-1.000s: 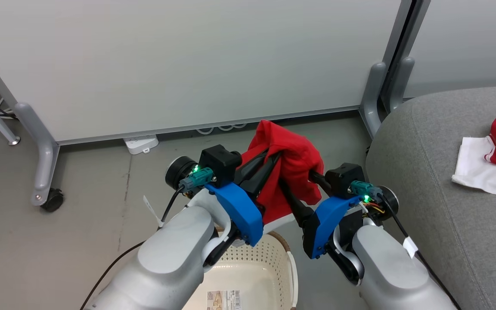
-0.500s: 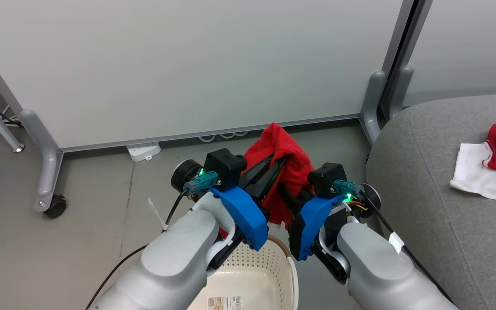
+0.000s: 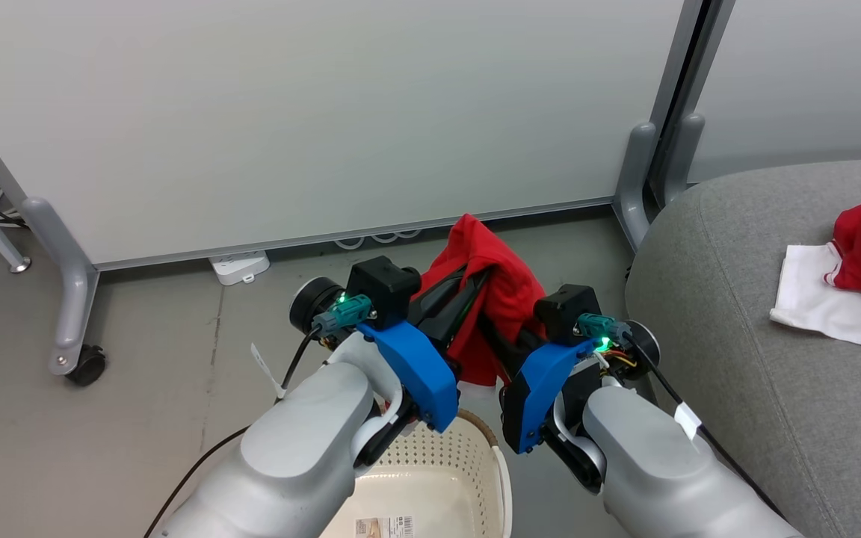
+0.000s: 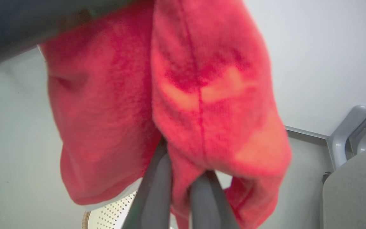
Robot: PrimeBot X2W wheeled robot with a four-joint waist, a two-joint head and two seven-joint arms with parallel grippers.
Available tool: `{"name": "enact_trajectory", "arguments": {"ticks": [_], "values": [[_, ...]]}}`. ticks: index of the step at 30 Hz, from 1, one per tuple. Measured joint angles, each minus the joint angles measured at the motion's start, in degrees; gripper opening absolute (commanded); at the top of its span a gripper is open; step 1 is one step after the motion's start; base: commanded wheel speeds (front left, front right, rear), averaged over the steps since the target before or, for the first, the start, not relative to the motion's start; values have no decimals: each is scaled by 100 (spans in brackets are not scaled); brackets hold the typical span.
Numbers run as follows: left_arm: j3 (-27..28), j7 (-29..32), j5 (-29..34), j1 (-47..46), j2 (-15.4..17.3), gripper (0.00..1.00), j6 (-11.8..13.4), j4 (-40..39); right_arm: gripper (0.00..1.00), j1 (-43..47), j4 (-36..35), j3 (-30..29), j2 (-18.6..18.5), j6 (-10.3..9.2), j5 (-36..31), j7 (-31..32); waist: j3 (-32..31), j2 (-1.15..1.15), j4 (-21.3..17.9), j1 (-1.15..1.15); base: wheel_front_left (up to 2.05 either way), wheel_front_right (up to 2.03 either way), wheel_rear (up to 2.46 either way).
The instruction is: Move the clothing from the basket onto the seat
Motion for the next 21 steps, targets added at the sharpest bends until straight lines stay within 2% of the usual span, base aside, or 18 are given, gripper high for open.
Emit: {"name": "enact_trajectory", "arguments": {"ticks": [11, 12, 13, 14, 21], "values": [[30, 0, 18, 3, 0, 0, 0, 7, 0, -85, 178, 245, 0, 1, 253, -134, -23, 0, -19, 0, 0, 0, 0], [33, 0, 19, 3, 1, 24, 0, 8, 0, -101, 191, 264, 0, 1, 265, -135, -23, 0, -20, 0, 0, 0, 0], [36, 0, 29, 3, 1, 73, 0, 7, 0, -116, 202, 283, 0, 0, 287, -144, -22, 0, -21, 0, 0, 0, 0], [40, 0, 49, 3, 0, 100, 0, 7, 0, -124, 213, 301, 0, 1, 299, -159, -22, 0, -21, 0, 0, 0, 0], [81, -4, 102, 3, 0, 100, 4, -7, 0, -151, 318, 400, -1, 0, 388, -234, -17, 0, -20, 0, 0, 0, 0]]}}
